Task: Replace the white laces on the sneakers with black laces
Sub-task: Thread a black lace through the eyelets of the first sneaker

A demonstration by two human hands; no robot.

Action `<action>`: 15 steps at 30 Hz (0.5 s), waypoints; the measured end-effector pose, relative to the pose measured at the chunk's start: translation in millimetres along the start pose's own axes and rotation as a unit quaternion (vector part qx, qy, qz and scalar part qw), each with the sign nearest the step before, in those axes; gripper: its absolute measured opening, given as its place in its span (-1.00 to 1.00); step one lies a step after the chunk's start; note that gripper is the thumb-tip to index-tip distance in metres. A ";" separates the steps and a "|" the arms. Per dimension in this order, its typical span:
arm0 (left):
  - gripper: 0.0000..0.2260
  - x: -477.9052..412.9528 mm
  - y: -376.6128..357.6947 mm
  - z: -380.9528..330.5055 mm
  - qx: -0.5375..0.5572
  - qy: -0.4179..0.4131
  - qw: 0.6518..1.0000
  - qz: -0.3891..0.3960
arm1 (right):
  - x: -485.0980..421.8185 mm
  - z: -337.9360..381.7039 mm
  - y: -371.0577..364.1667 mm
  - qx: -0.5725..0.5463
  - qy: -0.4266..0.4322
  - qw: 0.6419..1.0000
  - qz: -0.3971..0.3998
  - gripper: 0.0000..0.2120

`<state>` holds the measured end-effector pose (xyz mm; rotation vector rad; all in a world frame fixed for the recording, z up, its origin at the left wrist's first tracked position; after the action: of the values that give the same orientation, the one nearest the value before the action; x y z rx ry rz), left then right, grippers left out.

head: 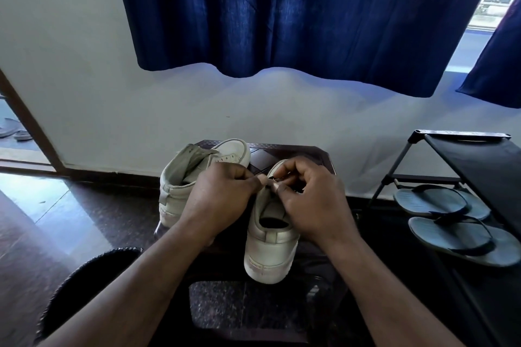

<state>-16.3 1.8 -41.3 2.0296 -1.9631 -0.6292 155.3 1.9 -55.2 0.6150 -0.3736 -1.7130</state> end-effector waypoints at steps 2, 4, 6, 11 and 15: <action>-0.74 1.4 -1.4 1.0 -0.006 -0.011 1.000 0.000 | -1.6 0.9 -0.4 -0.028 -0.028 0.999 0.008 -0.84; -0.75 2.3 -2.1 1.9 0.001 -0.018 1.000 0.000 | -2.8 1.2 -0.3 -0.047 -0.038 0.998 0.014 -0.79; -0.76 3.4 -2.4 0.7 0.063 -0.009 0.998 0.014 | -3.4 1.8 1.5 -0.049 -0.035 0.998 0.019 -0.76; -0.83 4.1 -11.4 4.5 0.234 0.042 0.970 0.055 | -4.6 0.8 7.5 -0.033 -0.029 0.999 0.031 -0.72; -0.84 2.7 -14.8 12.5 0.153 0.012 0.987 0.039 | -4.2 0.5 7.8 0.015 -0.008 1.000 0.016 -0.71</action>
<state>-9.0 1.5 -59.4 2.1004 -2.2284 -0.2984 161.8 4.1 -49.5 0.6155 -0.4192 -1.6858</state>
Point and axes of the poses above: each hand's wrist, its own x-axis away from the middle knuckle, its own y-axis out of the back of the hand, z = x × y, the point moved 2 cm from there along -x, towards the middle knuckle, and after that the axes turned 13 degrees about -y, right-handed, at the moved point
